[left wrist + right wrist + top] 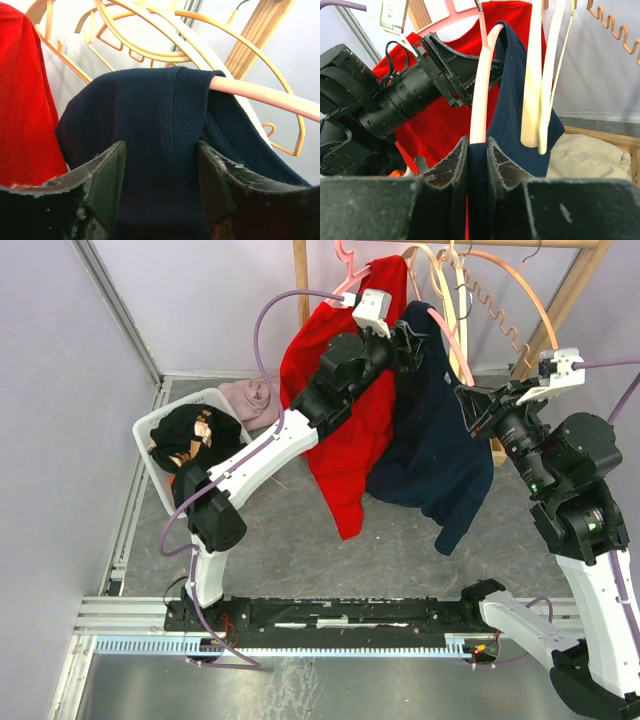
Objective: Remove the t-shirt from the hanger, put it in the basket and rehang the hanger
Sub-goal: Remove the T-shirt from the clothesline.
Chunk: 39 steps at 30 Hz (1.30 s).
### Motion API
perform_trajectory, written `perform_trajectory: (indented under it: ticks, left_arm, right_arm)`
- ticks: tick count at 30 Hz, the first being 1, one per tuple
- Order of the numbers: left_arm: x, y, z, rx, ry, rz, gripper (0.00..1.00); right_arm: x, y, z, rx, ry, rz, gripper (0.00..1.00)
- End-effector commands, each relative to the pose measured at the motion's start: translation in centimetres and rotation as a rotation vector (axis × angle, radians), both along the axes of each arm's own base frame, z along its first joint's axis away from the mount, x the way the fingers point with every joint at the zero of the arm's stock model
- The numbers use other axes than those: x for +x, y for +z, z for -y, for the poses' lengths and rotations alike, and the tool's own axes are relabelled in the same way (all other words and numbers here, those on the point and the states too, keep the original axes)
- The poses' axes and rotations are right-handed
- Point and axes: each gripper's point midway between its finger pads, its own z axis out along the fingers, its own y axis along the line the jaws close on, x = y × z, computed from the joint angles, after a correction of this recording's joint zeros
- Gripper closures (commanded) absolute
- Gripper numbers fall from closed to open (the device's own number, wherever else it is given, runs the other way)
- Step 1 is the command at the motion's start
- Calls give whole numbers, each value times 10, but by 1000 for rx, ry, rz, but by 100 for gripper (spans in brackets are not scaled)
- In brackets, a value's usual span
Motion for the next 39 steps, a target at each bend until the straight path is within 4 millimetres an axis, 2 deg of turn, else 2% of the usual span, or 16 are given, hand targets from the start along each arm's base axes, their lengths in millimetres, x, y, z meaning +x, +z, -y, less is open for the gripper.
perform_trajectory:
  ticks: [1,7,9,12,20,26,32,39]
  left_arm:
    - [-4,42,-7,-119,2,54,44]
    - [-13,44,-7,-123,-37,68,89]
    - [-18,45,-4,-113,-70,79,97]
    - [-35,53,-2,-100,-142,117,97]
    - [-98,68,2,-33,-378,214,97]
    - [-132,74,-5,3,-473,238,97]
    - [-157,74,-10,18,-554,254,97]
    - [-194,81,-6,-22,-694,267,97]
  right_arm:
    - [-13,35,3,52,14,125,99]
    - [-7,29,3,48,1,106,99]
    - [-3,26,2,46,-1,94,99]
    - [3,21,1,51,-9,86,99]
    - [24,11,-2,69,-35,79,99]
    - [35,11,-4,65,-46,78,99]
    - [41,11,-2,55,-65,77,99]
    - [48,7,1,51,-98,77,99]
